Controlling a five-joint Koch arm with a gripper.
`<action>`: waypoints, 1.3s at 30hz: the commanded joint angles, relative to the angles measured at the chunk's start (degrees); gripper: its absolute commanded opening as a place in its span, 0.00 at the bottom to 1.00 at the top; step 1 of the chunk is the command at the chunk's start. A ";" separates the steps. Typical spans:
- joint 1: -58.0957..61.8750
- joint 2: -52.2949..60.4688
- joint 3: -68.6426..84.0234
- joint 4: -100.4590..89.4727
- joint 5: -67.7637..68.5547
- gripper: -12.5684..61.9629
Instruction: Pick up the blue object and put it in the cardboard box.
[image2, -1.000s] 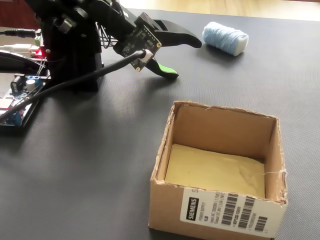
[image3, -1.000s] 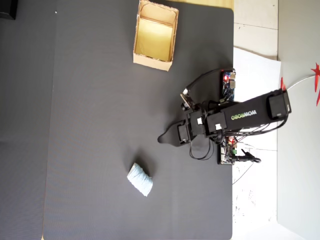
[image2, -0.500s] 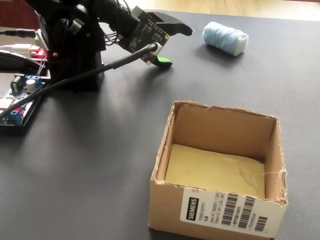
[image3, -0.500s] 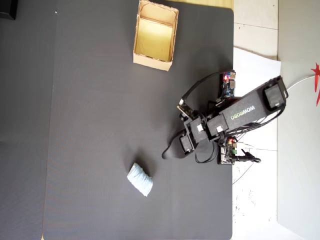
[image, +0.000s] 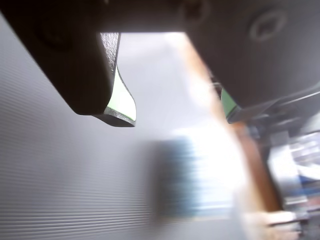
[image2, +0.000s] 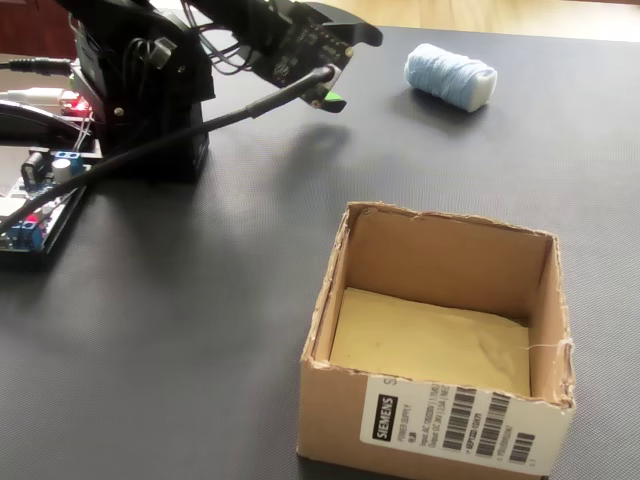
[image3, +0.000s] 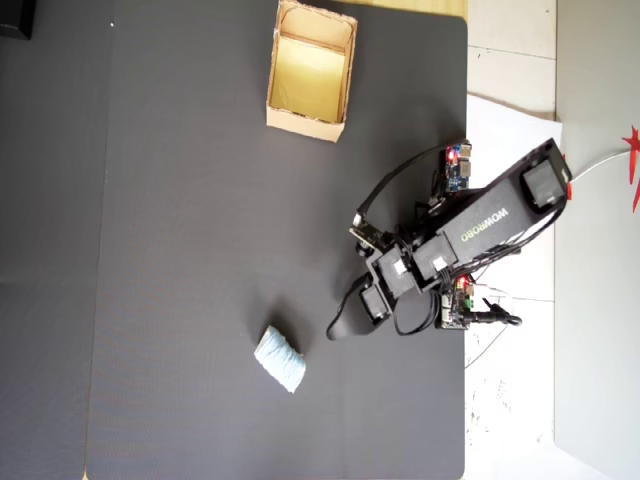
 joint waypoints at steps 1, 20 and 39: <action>-0.88 -3.96 -8.26 0.97 1.05 0.60; 0.09 -43.68 -50.89 30.23 -0.09 0.60; -0.09 -51.77 -47.46 18.11 -5.98 0.10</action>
